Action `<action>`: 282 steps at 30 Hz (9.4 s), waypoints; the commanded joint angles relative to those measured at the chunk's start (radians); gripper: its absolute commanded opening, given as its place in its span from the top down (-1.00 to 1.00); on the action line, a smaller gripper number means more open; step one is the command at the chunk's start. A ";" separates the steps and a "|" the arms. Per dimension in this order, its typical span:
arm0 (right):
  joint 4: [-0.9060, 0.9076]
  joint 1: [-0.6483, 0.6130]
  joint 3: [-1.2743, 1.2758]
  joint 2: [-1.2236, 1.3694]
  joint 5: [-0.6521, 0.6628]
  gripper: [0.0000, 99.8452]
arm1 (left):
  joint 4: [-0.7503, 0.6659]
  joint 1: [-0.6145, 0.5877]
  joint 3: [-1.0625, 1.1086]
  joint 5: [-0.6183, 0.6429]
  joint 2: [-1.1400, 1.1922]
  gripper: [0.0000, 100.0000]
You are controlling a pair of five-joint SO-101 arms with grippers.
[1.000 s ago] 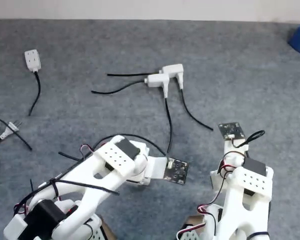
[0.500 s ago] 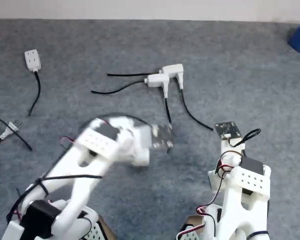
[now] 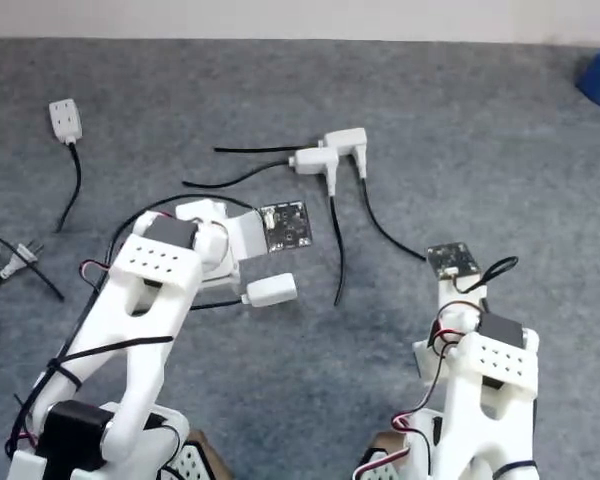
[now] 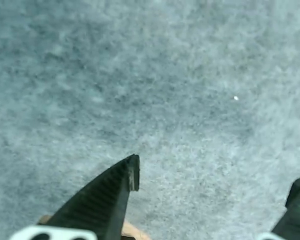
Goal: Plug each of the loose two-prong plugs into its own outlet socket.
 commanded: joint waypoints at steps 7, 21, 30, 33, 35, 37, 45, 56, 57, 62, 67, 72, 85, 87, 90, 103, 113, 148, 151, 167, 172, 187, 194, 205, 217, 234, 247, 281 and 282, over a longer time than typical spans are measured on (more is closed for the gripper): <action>0.012 -0.030 -0.031 0.002 0.005 0.13 | -0.127 0.030 -0.111 0.064 0.108 0.47; 0.005 -0.031 -0.027 0.002 0.005 0.13 | -0.175 0.239 -0.113 0.178 0.248 0.47; 0.005 -0.031 -0.024 0.002 0.005 0.13 | -0.120 0.170 -0.168 0.199 0.237 0.47; 0.005 -0.031 -0.024 0.002 0.005 0.13 | -0.120 -0.007 -0.251 0.201 0.219 0.47; 0.005 -0.031 -0.024 0.002 0.008 0.13 | -0.121 -0.163 -0.318 0.201 0.223 0.47; 0.005 -0.041 -0.024 0.002 0.008 0.13 | -0.124 -0.326 -0.390 0.207 0.252 0.47; 0.005 -0.071 -0.022 0.002 0.005 0.13 | -0.029 -0.889 -0.954 0.411 0.705 0.47; 0.005 -0.073 -0.022 0.004 0.005 0.13 | 0.750 -1.076 -1.600 0.149 1.063 0.47; 0.005 -0.073 -0.022 0.004 0.006 0.13 | 0.746 -1.081 -1.610 0.114 1.076 0.47; 0.007 -0.073 -0.022 0.004 0.008 0.13 | 0.614 -1.086 -1.609 0.054 1.205 0.47; 0.007 -0.073 -0.022 0.004 0.008 0.13 | 0.578 -1.096 -1.609 0.054 1.291 0.47; 0.008 -0.073 -0.022 0.004 0.006 0.13 | 0.578 -1.093 -1.609 0.052 1.293 0.53; 0.012 -0.074 -0.022 0.004 0.006 0.13 | 0.577 -1.061 -1.610 0.044 1.293 0.97; 0.012 -0.074 -0.022 0.004 0.006 0.13 | 0.577 -1.052 -1.610 0.044 1.291 0.97; 0.012 -0.093 -0.022 0.004 0.006 0.13 | 0.597 -1.029 -1.675 0.048 1.270 0.97; 0.010 -0.122 0.004 0.002 0.006 0.13 | 0.784 -0.957 -1.922 0.077 1.188 0.96; 0.005 0.007 -0.012 -0.002 0.005 0.13 | 0.812 -0.723 -1.911 0.167 1.164 0.97; -0.189 1.033 -0.231 0.002 0.112 0.13 | 0.707 0.670 -1.299 0.388 0.868 0.74; -0.188 1.020 -0.231 0.002 0.110 0.13 | 0.707 0.615 -1.300 0.422 0.868 0.57; 0.239 -0.223 -0.346 0.005 0.147 0.13 | 0.760 -0.259 -1.506 0.786 0.822 0.48; 0.265 -0.549 -0.372 0.004 0.305 0.13 | 0.756 -0.552 -1.557 0.651 0.829 0.48; 0.171 -0.596 -0.334 0.021 0.546 0.33 | 0.591 -0.946 -1.560 0.345 1.052 0.48; 0.059 -0.478 -0.335 0.255 0.743 0.40 | 0.549 -0.983 -1.561 0.341 1.081 0.48; -0.061 -0.455 -0.335 0.433 0.971 0.40 | 0.554 -1.162 -1.669 0.244 1.087 0.48; -0.130 -0.458 -0.320 0.564 0.965 0.41 | 0.551 -1.191 -1.667 0.242 1.089 0.48; -0.196 -0.596 -0.193 0.420 0.786 0.65 | 0.555 -1.194 -1.662 0.242 1.090 0.48; -0.265 -0.552 -0.174 0.414 0.715 0.95 | 0.559 -1.202 -1.662 0.242 1.090 0.48; -0.180 -0.441 -0.213 0.409 0.838 0.76 | 0.559 -1.207 -1.661 0.241 1.090 0.48; -0.180 -0.429 -0.223 0.409 0.838 0.76 | 0.559 -1.207 -1.661 0.241 1.090 0.48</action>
